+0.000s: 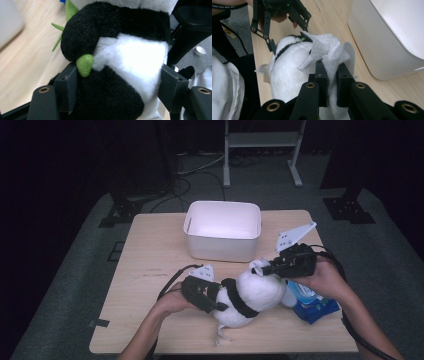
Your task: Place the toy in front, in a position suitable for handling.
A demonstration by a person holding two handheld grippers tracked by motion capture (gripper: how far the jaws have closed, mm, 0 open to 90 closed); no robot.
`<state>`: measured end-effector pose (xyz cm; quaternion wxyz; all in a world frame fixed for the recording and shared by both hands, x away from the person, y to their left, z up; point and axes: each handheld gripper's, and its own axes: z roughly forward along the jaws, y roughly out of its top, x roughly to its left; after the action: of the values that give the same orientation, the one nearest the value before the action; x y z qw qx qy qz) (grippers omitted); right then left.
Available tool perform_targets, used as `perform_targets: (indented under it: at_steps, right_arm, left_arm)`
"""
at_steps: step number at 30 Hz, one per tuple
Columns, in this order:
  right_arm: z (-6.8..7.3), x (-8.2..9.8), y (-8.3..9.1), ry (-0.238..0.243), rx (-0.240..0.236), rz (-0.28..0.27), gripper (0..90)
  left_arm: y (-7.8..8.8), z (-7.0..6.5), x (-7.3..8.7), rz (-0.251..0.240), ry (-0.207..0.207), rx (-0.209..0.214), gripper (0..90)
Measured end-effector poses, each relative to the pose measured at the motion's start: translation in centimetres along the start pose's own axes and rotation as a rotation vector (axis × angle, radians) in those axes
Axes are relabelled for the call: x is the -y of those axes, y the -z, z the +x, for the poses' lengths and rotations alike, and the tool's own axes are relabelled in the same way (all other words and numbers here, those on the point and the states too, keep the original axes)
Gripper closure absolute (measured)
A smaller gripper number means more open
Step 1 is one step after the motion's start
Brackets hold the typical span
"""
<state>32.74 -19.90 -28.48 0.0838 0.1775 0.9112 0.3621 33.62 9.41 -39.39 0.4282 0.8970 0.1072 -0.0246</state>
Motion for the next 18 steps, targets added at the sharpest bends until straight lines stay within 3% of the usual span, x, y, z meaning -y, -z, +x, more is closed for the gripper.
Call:
perform_targets:
  at_steps: [3, 5, 6, 8, 13, 18]
  right_arm:
    - [-0.1, 0.2, 0.0, 0.007, 0.009, 0.008, 81.9]
    - [-0.2, 0.7, -0.5, -0.004, 0.000, 0.038, 81.9]
    - [-0.3, 0.9, -0.9, -0.002, -0.004, 0.052, 81.9]
    - [-0.3, 1.2, -1.6, -0.011, -0.025, 0.064, 82.0]
    - [0.0, 1.0, -2.4, 0.007, -0.045, 0.070, 82.0]
    - [0.5, 0.0, -3.9, 0.021, -0.083, 0.072, 82.0]
  left_arm:
    - [1.2, 0.2, -0.2, 0.009, -0.020, -0.028, 30.3]
    - [3.0, 0.2, -0.5, 0.020, -0.036, -0.069, 31.5]
    - [3.0, 0.2, -0.5, 0.020, -0.036, -0.069, 31.7]
    - [4.1, 0.1, -0.7, 0.079, -0.061, -0.101, 31.7]
    - [4.8, 0.1, -0.8, 0.110, -0.080, -0.112, 31.7]
    - [3.6, -0.2, -1.3, 0.105, -0.118, -0.081, 31.7]
